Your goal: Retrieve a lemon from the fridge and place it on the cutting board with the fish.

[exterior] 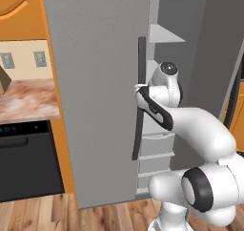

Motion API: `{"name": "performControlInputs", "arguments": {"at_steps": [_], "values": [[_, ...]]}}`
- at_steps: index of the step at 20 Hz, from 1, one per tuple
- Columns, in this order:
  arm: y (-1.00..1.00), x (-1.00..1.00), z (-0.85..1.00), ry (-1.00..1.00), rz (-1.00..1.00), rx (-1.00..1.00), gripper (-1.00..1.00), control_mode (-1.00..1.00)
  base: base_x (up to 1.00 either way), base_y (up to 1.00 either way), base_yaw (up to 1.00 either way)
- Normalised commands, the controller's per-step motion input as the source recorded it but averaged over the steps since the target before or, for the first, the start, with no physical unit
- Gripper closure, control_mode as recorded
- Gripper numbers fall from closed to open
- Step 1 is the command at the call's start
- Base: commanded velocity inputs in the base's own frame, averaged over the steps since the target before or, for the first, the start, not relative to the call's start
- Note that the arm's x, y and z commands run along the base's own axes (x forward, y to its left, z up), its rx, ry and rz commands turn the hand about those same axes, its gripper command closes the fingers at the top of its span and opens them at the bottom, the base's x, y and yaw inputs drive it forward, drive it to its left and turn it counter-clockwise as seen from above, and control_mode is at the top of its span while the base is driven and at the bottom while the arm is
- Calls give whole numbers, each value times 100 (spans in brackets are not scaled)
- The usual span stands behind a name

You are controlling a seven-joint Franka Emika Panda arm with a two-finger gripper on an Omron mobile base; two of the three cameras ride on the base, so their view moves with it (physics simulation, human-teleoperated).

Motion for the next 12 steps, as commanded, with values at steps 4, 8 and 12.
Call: {"name": "performControlInputs", "arguments": {"at_steps": [4,8,12], "values": [[0,13,9,0,12,-9,-100,-100,0,0,0],[0,5,0,-1,0,0,-100,-100,0,0,0],[0,19,0,-1,-1,0,-100,-100,0,0,0]]}}
